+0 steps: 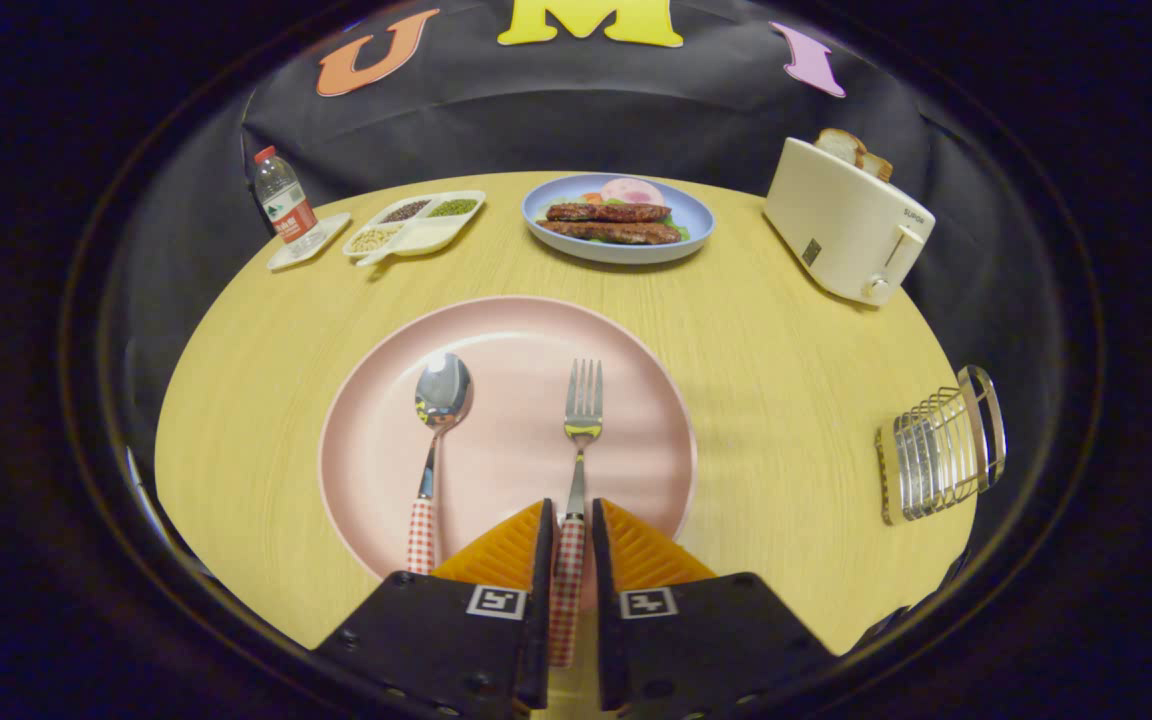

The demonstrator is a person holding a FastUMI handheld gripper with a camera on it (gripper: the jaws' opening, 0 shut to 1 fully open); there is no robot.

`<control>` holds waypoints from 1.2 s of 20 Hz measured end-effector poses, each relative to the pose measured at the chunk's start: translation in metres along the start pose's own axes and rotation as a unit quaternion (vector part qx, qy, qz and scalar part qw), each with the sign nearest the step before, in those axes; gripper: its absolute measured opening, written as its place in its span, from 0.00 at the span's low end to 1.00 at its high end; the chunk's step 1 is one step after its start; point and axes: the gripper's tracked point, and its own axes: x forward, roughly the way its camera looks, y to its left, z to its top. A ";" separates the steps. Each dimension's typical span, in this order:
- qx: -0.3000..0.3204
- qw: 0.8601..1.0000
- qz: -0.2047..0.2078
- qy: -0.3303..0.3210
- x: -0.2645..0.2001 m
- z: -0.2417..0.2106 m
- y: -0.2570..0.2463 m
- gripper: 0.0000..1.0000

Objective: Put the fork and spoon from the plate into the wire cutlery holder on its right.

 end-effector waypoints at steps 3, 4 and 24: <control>-0.008 1.000 -0.010 0.007 -0.010 0.001 -0.003 0.07; -0.012 1.000 -0.010 0.006 -0.016 0.002 -0.004 0.04; 0.005 0.994 -0.001 0.109 -0.201 0.032 -0.235 0.01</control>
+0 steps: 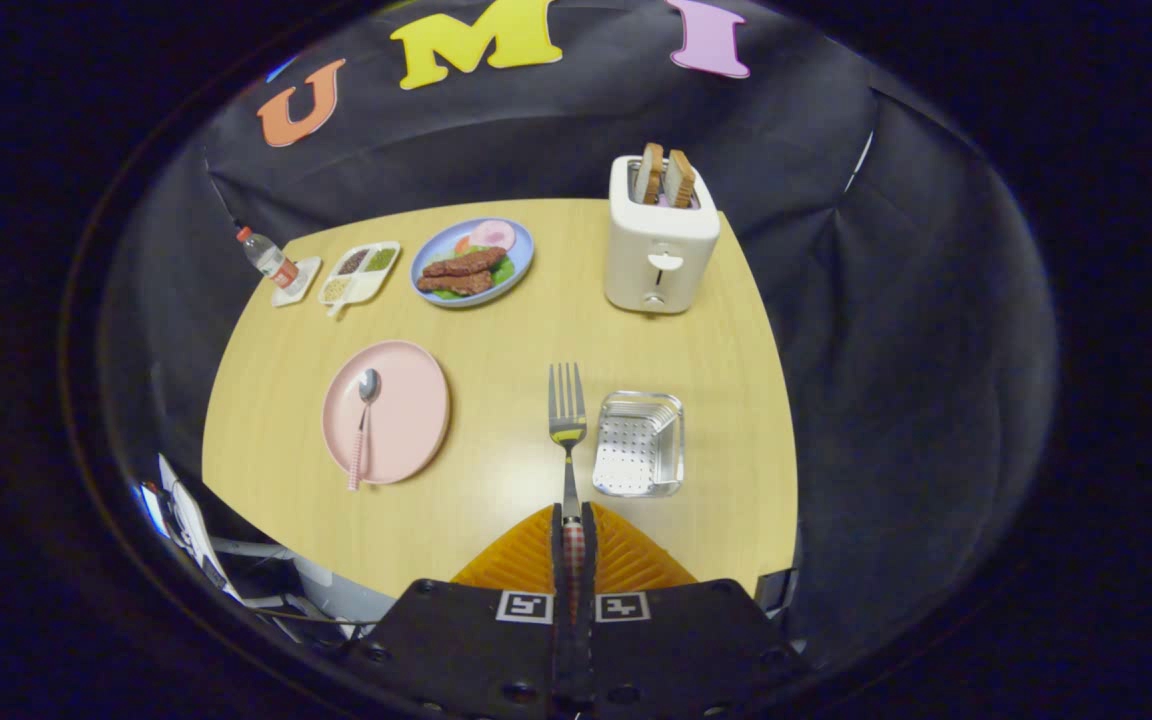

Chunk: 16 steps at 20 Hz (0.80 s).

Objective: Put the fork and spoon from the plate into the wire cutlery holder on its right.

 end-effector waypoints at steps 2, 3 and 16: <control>0.010 0.998 0.023 0.050 0.004 -0.010 -0.008 0.01; 0.006 0.997 0.027 0.068 0.011 -0.011 -0.014 0.01; 0.022 0.954 0.015 0.297 0.063 -0.009 -0.034 0.04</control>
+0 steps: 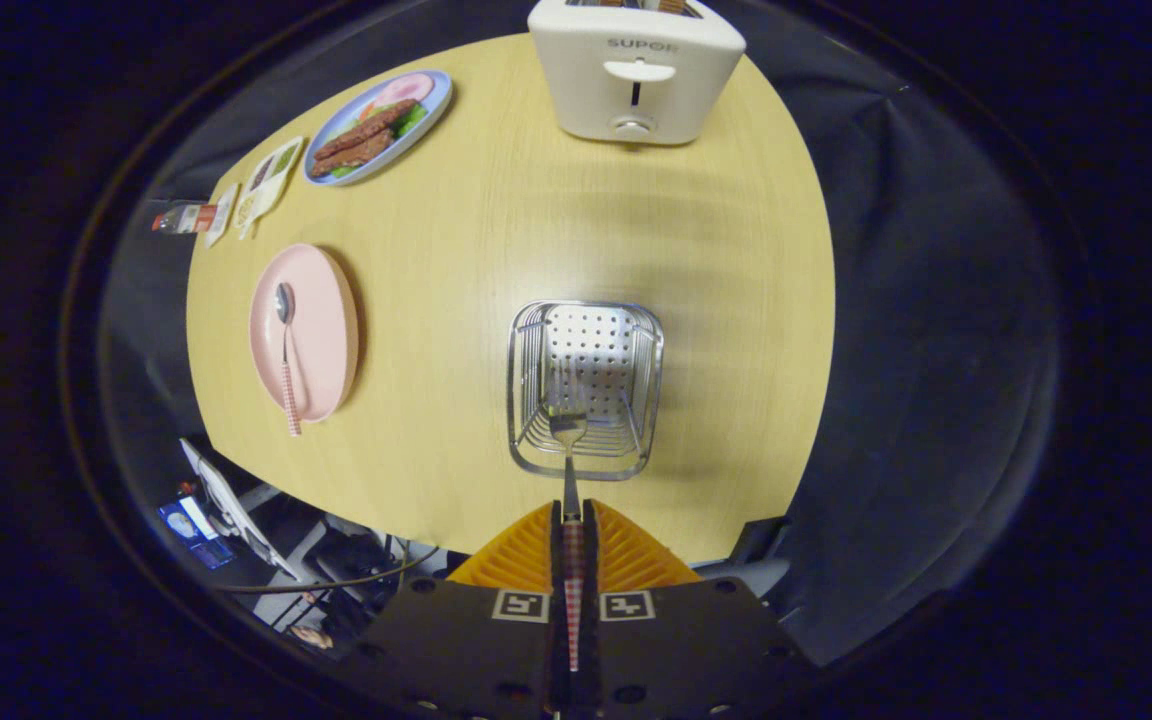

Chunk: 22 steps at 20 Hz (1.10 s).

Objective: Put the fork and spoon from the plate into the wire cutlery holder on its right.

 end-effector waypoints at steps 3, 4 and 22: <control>0.010 1.000 -0.007 0.010 0.006 0.016 -0.002 0.07; 0.015 1.000 -0.009 0.011 0.008 0.019 -0.004 0.07; -0.037 0.935 -0.021 -0.352 -0.049 0.018 0.135 0.91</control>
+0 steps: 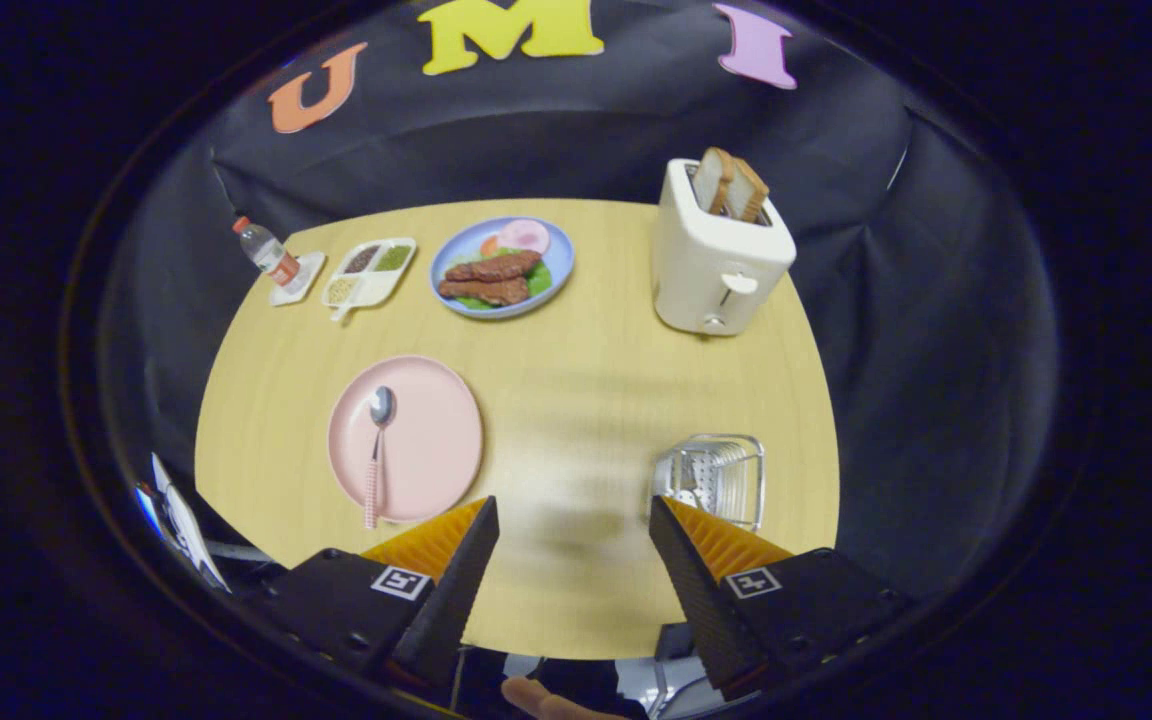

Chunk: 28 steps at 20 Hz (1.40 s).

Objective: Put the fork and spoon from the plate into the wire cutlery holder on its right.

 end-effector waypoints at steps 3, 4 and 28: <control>-0.003 0.998 0.020 -0.065 0.012 -0.005 0.058 0.91; -0.011 0.996 0.028 -0.083 0.021 -0.009 0.076 0.91; -0.026 0.999 0.016 -0.026 0.154 -0.053 0.198 0.03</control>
